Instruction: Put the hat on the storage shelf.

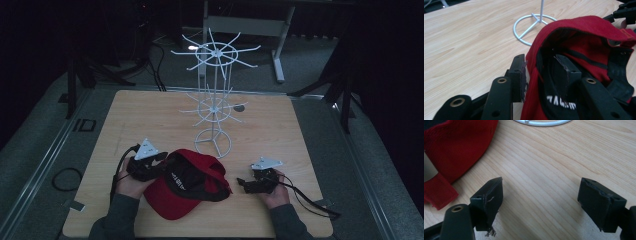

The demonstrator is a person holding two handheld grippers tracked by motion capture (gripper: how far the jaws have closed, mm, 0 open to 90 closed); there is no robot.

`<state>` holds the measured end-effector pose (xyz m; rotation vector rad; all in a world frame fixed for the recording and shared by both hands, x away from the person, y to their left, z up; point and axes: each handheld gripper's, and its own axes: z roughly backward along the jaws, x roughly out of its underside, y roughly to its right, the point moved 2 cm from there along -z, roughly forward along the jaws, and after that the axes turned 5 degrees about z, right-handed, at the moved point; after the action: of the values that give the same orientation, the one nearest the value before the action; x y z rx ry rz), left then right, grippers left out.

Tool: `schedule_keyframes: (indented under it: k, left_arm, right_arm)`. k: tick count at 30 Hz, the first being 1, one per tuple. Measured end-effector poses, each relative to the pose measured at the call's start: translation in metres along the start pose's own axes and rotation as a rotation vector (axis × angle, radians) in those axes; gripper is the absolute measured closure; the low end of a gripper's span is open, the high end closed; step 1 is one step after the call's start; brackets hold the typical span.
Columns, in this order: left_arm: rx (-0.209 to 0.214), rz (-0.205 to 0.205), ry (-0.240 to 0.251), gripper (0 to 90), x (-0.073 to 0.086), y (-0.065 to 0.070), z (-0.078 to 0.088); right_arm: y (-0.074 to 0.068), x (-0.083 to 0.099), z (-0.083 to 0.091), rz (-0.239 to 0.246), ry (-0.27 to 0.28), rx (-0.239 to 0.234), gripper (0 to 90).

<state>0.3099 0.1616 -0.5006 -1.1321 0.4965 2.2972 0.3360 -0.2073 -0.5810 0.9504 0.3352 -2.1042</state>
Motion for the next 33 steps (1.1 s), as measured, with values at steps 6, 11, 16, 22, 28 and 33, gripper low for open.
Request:
schedule_keyframes:
  k: [6,11,16,22,28,33]
  left_arm:
    - [-0.020,0.027,0.004,81.7,-0.001,-0.003,-0.003]
    - [-0.059,0.100,0.064,83.8,0.004,-0.019,0.015]
    - [-0.174,0.222,0.115,84.0,0.010,-0.049,0.034]
    - [-0.303,0.334,0.132,83.9,0.007,-0.085,0.040]
    - [-0.428,0.503,0.166,83.7,0.007,-0.109,0.035]
    - [-0.403,0.534,0.161,82.1,0.016,-0.104,0.028]
  right_arm:
    - [0.000,0.000,0.000,0.001,0.000,0.000,20.1]
    - [0.000,0.000,0.000,0.000,0.000,0.000,20.1]
    - [0.000,0.000,0.000,-0.001,0.000,0.000,20.1]
    - [0.000,0.000,0.000,-0.001,-0.001,0.000,20.1]
    - [0.000,0.000,0.000,-0.002,-0.001,-0.001,20.1]
    - [0.000,0.000,0.000,0.000,0.000,-0.001,20.1]
